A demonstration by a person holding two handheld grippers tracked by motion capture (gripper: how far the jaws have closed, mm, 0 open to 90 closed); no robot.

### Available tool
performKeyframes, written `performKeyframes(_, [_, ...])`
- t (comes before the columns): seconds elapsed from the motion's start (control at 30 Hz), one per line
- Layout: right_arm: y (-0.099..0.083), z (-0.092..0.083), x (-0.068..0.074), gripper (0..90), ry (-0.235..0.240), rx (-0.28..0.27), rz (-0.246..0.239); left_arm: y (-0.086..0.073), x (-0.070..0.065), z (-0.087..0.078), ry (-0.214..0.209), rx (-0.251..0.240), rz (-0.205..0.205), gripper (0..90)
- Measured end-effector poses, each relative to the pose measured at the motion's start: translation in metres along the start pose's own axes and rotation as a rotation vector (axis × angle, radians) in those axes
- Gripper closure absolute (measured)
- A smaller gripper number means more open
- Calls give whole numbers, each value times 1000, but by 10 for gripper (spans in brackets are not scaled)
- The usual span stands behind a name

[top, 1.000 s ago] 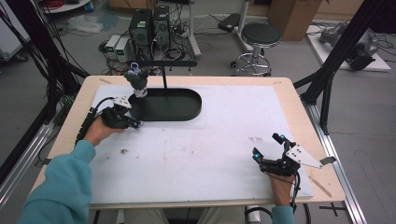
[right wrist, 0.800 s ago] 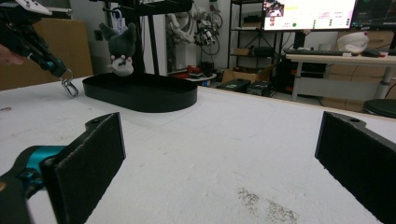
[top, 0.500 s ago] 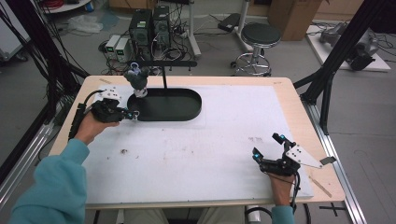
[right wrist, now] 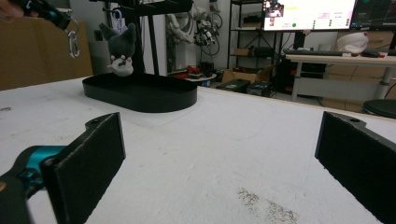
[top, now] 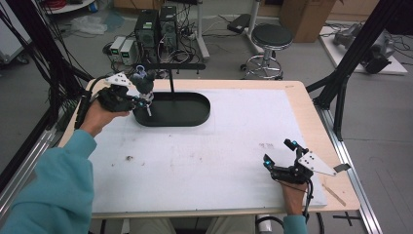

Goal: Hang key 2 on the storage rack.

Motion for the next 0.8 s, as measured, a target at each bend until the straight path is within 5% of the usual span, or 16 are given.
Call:
performKeyframes(0.33, [0,0,0,8,0,0,0,35,8,5,22,-23,-1,882])
performKeyframes(0.8, [0,0,0,8,1,-1,0,61,22,12,54,-17,-3,883])
Point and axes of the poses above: each handheld gripper's, and its own axes: z roughly forward along the jaws, y roughly out of its top, x roughly to its left, the point moved 3 cm from there along z, roughly forward along the jaws, and after that the axes turned 2 degrees about -z, right-handed, at the moved point
